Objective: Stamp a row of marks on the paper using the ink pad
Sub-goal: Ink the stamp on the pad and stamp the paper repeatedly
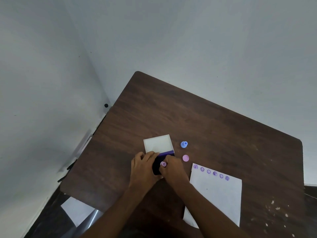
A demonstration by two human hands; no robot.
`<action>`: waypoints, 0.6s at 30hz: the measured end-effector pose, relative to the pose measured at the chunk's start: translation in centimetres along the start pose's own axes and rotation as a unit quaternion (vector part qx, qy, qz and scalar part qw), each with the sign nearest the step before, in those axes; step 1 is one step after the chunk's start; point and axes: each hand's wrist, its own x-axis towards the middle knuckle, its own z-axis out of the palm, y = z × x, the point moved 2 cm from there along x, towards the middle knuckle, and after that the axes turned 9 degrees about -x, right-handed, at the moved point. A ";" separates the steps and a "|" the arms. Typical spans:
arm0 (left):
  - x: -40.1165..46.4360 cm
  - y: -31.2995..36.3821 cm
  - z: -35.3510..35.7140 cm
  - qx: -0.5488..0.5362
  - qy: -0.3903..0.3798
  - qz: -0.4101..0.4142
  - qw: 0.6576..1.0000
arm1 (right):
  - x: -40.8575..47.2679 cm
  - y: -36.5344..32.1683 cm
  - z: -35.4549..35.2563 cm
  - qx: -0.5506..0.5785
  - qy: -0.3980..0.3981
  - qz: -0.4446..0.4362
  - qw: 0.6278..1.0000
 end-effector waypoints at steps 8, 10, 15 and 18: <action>0.1 0.0 0.1 -0.005 0.001 -0.007 1.000 | 0.0 -0.2 -0.2 0.005 0.008 -0.005 1.000; 0.0 -0.1 0.1 -0.004 0.002 -0.006 1.000 | 0.0 -0.1 -0.1 0.000 0.025 -0.017 1.000; 0.1 -0.2 0.2 0.001 0.013 -0.001 1.000 | -0.1 -0.1 -0.2 0.003 0.030 -0.023 0.999; 0.2 -0.2 0.2 -0.002 0.011 -0.005 1.000 | 0.1 -0.2 -0.5 0.011 -0.001 -0.002 1.000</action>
